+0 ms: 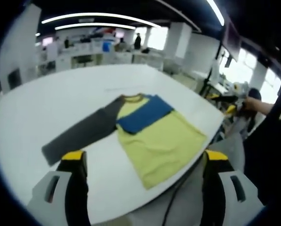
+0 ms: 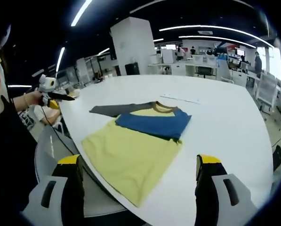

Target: Fold the garment on the visible template until the final outline fits inside the template.

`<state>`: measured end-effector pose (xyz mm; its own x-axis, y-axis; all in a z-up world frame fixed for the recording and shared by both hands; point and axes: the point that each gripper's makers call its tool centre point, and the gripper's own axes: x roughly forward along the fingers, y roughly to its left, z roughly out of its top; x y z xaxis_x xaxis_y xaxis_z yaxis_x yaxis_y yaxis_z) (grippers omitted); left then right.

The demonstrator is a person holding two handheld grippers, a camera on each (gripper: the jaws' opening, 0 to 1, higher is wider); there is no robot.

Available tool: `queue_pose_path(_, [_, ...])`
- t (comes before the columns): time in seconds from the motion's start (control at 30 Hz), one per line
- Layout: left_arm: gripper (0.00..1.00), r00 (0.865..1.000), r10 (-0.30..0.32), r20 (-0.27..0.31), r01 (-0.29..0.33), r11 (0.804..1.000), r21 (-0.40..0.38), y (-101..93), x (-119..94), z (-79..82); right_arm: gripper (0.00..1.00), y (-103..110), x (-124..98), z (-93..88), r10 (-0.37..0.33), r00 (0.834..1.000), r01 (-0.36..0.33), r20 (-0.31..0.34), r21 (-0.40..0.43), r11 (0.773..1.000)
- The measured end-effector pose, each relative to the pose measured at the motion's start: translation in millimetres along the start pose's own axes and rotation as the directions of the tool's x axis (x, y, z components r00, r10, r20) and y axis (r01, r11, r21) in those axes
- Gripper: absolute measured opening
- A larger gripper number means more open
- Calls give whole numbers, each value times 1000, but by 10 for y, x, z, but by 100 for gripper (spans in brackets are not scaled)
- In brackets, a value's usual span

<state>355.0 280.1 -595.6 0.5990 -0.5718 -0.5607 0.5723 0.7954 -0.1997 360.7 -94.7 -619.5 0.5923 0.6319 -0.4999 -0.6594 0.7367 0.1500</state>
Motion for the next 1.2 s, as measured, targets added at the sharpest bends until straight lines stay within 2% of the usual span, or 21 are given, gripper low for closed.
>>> queue_pose_path(0.2, [98,1000,-5,-1,5,1000,-2,38,26,5,100,-5,14,18,-4,1000,4,0,-3,1000])
queue_pose_path(0.47, [97,1000,27,3,-27,998,-59,290,-24,-16,100,-6,32,3,-7,1000,7,-9,4,1000])
queue_pose_path(0.53, [96,999,42,-3,-42,997,-71,379,-43,-31,100,-12,40,-3,-8,1000,8,-10,4,1000])
queue_pose_path(0.6, [95,997,82,-5,-82,991,-101,551,-78,-39,100,-16,49,-10,-10,1000,10,-15,6,1000])
queue_pose_path(0.7, [92,996,78,44,-69,982,-177,664,-104,28,100,-22,63,-4,-14,1000,14,-14,3,1000])
queue_pose_path(0.9, [86,993,117,32,-110,980,-164,941,-100,-14,100,-62,108,2,-25,999,26,-24,5,1000])
queue_pose_path(1.2, [76,985,174,22,-165,963,-213,1396,-65,-67,100,-117,202,59,-36,999,36,-39,-6,999])
